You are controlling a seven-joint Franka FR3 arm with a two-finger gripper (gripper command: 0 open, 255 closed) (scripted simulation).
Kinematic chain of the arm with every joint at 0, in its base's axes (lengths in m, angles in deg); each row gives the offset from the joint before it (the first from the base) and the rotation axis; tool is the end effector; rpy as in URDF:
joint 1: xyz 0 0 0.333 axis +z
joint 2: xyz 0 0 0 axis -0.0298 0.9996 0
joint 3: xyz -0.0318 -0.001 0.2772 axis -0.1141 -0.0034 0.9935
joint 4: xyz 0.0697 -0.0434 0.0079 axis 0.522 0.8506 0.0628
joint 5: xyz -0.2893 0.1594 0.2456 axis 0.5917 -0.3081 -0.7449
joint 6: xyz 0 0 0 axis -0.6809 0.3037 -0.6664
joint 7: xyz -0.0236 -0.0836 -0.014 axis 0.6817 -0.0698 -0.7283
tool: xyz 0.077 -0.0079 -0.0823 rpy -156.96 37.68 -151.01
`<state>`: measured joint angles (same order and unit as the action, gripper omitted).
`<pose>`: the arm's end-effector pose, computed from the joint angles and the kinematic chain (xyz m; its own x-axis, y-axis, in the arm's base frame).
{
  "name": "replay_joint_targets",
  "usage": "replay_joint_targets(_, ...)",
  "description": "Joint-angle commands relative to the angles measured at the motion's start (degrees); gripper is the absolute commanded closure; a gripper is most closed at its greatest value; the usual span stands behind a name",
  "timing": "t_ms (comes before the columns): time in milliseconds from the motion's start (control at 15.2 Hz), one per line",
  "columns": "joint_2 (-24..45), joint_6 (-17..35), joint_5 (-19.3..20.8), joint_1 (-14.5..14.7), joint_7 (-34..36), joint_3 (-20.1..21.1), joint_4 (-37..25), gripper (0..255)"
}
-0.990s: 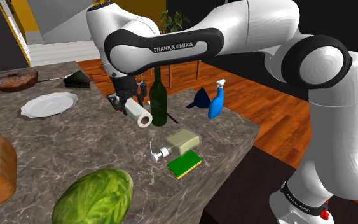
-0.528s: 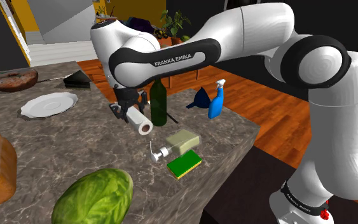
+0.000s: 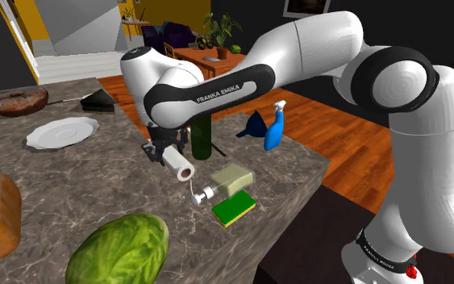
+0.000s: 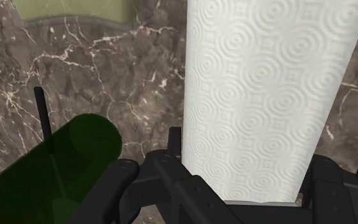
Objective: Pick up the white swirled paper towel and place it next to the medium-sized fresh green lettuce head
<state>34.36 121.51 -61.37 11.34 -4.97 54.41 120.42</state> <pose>0.6022 0.3320 0.3652 0.9922 -0.0986 0.0756 -0.1099 -0.9804 0.1635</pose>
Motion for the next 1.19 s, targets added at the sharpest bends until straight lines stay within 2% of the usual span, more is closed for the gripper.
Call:
replay_joint_targets(0,0.44,1.31,0.26,-0.06,0.29,-0.13,0.89,255)
replay_joint_targets(1122,4.96,10.81,2.81,0.18,3.19,-1.38,6.41,255)
